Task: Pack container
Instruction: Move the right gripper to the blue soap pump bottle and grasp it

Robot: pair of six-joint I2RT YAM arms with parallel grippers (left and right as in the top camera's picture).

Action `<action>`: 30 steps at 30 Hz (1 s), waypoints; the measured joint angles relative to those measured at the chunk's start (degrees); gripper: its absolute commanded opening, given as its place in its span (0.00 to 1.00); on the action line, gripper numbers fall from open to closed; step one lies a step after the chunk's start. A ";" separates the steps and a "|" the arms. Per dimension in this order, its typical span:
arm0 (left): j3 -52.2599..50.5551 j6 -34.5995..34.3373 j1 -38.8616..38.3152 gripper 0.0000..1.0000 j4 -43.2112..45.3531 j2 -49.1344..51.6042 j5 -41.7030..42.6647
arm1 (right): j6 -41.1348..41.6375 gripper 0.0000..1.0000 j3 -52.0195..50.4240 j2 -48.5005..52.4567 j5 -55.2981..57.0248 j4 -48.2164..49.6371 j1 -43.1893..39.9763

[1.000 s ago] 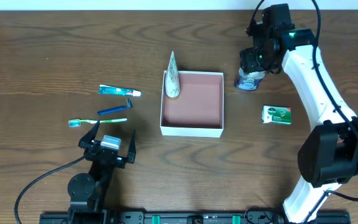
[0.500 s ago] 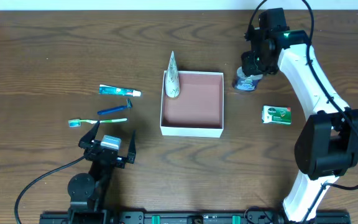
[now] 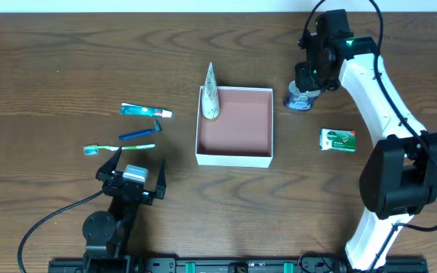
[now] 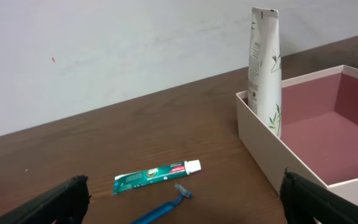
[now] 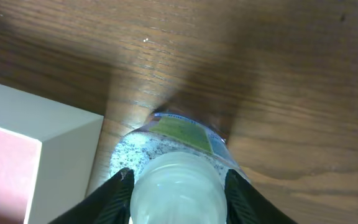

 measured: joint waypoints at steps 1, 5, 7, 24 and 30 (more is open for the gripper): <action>0.00 0.00 0.00 0.98 0.00 0.00 0.00 | -0.02 0.49 0.00 0.00 0.04 0.02 0.00; 0.00 0.00 0.00 0.98 0.00 0.00 0.00 | -0.02 0.50 0.00 0.00 0.22 0.22 0.00; 0.00 0.00 0.00 0.98 0.00 0.00 0.00 | -0.09 0.55 0.00 0.00 0.28 0.24 0.00; 0.00 0.00 0.00 0.98 0.00 0.00 0.00 | -0.07 0.48 0.04 -0.15 0.61 0.57 0.00; 0.00 0.00 0.00 0.98 0.00 0.00 0.00 | -0.07 0.41 0.09 -1.70 0.61 0.79 0.00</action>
